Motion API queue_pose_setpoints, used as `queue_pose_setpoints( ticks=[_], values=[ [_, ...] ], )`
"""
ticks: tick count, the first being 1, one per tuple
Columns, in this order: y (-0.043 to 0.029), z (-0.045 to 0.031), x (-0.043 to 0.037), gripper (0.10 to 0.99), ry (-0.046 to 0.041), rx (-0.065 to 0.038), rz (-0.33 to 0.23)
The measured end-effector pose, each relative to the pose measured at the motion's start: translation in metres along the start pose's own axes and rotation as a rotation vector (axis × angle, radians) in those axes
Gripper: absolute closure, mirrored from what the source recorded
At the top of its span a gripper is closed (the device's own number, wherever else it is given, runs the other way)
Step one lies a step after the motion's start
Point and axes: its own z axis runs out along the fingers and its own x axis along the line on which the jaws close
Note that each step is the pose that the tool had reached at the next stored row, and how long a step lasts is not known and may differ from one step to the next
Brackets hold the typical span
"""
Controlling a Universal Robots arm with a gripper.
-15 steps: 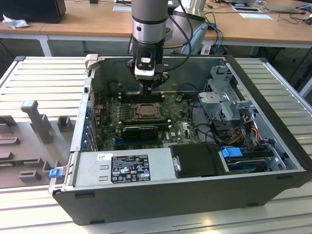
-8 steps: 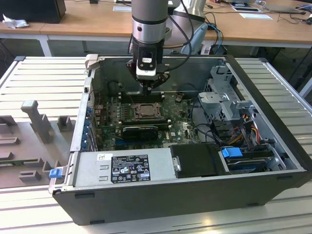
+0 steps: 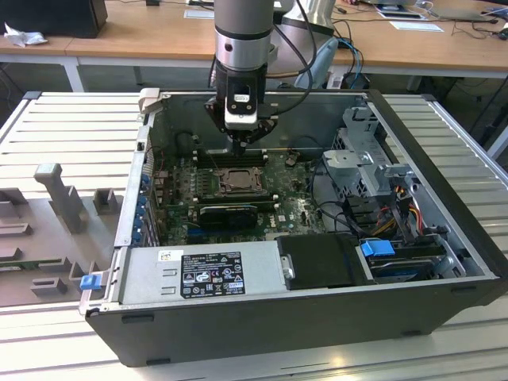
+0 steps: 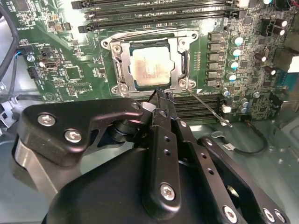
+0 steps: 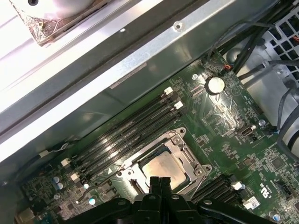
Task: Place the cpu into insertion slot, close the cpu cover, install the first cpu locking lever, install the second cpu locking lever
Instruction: 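Install the first cpu locking lever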
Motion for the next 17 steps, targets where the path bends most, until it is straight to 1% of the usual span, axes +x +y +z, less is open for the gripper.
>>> queue_pose_setpoints(
  ticks=[5, 11, 17],
  values=[
    [0.0, 0.0, 0.0, 0.98, 0.0018, 0.001, -0.035],
    [0.0, 0.0, 0.0, 0.98, 0.0033, 0.001, -0.064],
    [0.0, 0.0, 0.0, 0.98, 0.0059, 0.002, -0.115]
  ],
)
